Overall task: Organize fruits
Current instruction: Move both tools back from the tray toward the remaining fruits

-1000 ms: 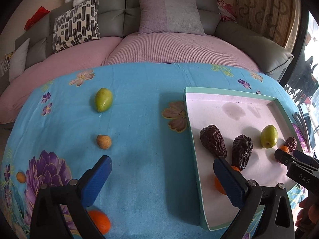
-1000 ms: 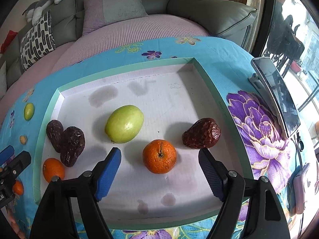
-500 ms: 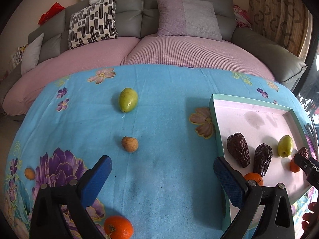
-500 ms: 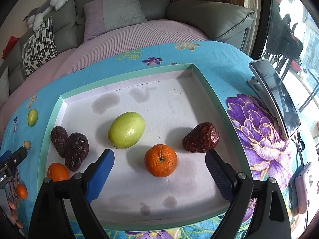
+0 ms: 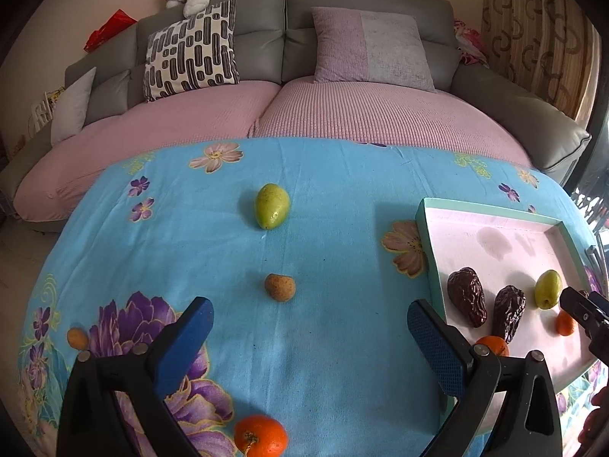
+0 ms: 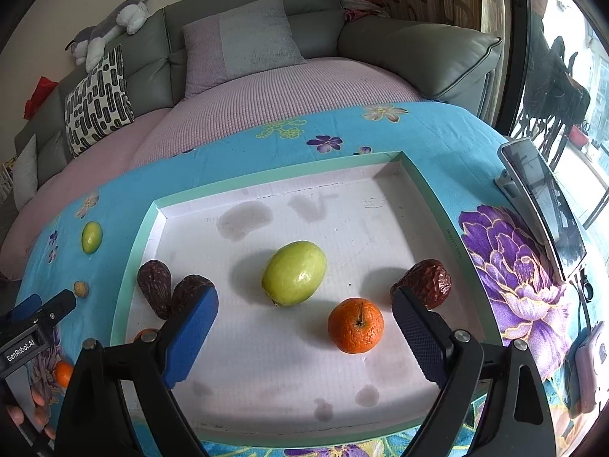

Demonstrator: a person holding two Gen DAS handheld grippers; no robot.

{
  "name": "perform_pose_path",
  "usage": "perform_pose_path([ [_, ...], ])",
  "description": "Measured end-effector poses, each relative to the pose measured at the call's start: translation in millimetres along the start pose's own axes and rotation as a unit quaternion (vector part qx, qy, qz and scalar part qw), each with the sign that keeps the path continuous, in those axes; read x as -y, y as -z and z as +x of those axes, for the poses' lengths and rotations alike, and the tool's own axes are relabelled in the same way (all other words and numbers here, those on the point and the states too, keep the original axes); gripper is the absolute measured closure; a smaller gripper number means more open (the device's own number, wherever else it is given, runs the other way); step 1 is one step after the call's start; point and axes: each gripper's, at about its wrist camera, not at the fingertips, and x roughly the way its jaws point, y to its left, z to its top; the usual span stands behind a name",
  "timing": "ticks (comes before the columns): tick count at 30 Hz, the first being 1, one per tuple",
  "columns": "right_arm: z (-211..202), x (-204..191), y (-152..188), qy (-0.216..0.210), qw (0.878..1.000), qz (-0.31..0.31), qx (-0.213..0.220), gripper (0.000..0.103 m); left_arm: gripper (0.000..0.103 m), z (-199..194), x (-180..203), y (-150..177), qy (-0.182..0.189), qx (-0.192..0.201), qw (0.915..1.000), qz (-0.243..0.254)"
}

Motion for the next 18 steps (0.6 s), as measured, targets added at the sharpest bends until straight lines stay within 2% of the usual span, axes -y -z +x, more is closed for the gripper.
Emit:
perform_pose_path([
  [3,-2,-14,-2,-0.012,1.000,-0.015,0.003,0.010,0.000,-6,-13,-1,-0.005,0.004,0.9999,-0.013],
  [10,-9,-51,-4,-0.070,0.997,-0.038,0.014,0.010,0.000,-18,-49,3,-0.025,0.010,0.9989,-0.040],
  [18,-13,-84,-1,-0.096,0.993,-0.059,0.021,0.010,0.000,-25,-85,15,-0.033,-0.001,0.9960,-0.083],
])
